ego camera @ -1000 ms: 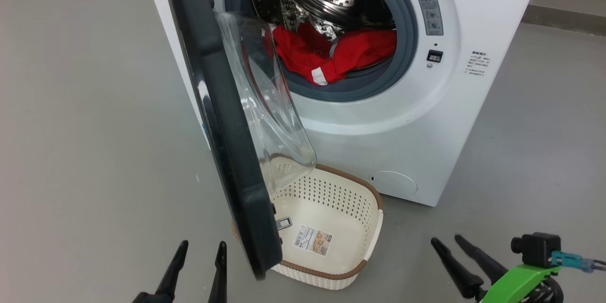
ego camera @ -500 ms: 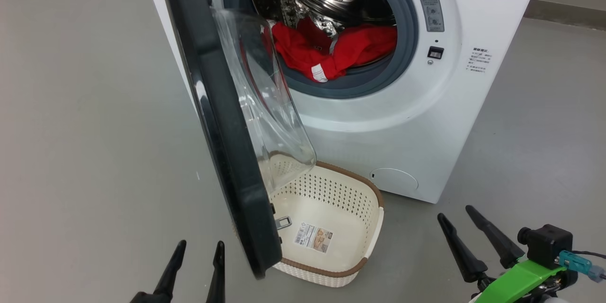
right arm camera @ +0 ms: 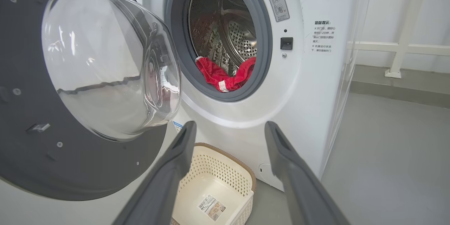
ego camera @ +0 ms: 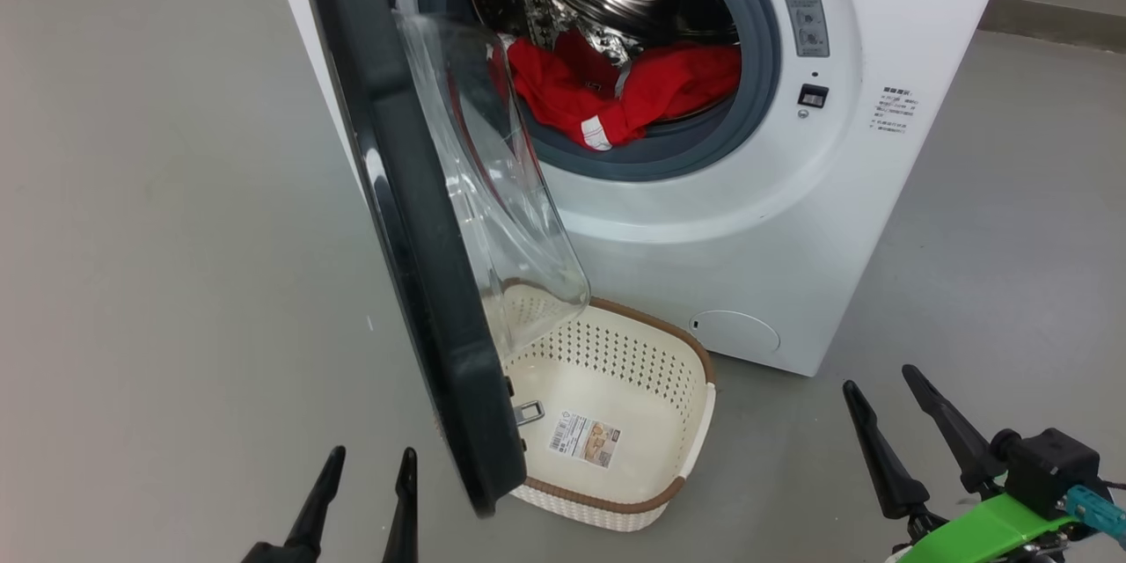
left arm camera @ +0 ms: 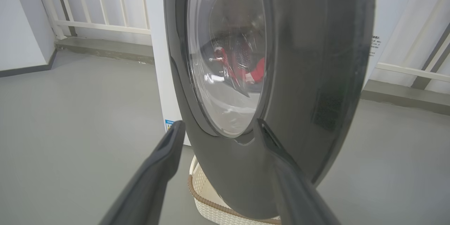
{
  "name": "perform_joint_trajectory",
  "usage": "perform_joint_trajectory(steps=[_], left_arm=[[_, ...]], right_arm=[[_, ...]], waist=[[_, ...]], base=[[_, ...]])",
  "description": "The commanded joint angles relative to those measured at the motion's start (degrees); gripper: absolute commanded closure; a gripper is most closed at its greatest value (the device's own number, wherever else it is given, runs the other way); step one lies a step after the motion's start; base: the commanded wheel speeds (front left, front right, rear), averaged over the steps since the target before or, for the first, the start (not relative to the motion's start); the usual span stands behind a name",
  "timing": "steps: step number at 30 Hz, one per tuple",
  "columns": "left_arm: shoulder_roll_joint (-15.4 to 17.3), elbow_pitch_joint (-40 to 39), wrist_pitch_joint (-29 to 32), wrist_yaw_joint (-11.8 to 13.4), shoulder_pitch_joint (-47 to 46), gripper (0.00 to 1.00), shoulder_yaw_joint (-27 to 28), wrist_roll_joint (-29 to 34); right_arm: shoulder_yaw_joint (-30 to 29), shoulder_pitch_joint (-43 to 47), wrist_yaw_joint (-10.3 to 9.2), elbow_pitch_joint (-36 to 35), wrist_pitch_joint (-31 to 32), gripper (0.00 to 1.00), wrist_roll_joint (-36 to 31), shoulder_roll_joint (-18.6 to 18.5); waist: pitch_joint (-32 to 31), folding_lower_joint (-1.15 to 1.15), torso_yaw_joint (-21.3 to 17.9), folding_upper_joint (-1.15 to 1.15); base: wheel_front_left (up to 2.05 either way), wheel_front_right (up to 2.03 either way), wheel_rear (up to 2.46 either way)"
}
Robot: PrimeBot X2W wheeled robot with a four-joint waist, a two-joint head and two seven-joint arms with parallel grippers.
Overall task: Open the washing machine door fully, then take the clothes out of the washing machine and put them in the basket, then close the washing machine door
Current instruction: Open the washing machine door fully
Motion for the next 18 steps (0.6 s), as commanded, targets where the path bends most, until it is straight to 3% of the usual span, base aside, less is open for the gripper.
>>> perform_joint_trajectory(steps=[1,18], left_arm=[[0.3,-1.4,-0.7,-0.3,-1.7,0.0,1.9,0.7],[0.3,-1.0,-0.7,0.1,-2.0,0.0,1.8,0.6]], right_arm=[[0.2,0.3,0.36,-1.6,-0.7,0.0,-1.2,-0.6],[-6.1,4.7,0.36,-2.9,-0.7,0.0,-8.5,3.3]], waist=[[0.0,0.0,0.0,0.0],[-0.1,0.0,0.2,0.0]], base=[[0.0,0.0,0.0],[0.0,0.0,0.0]])
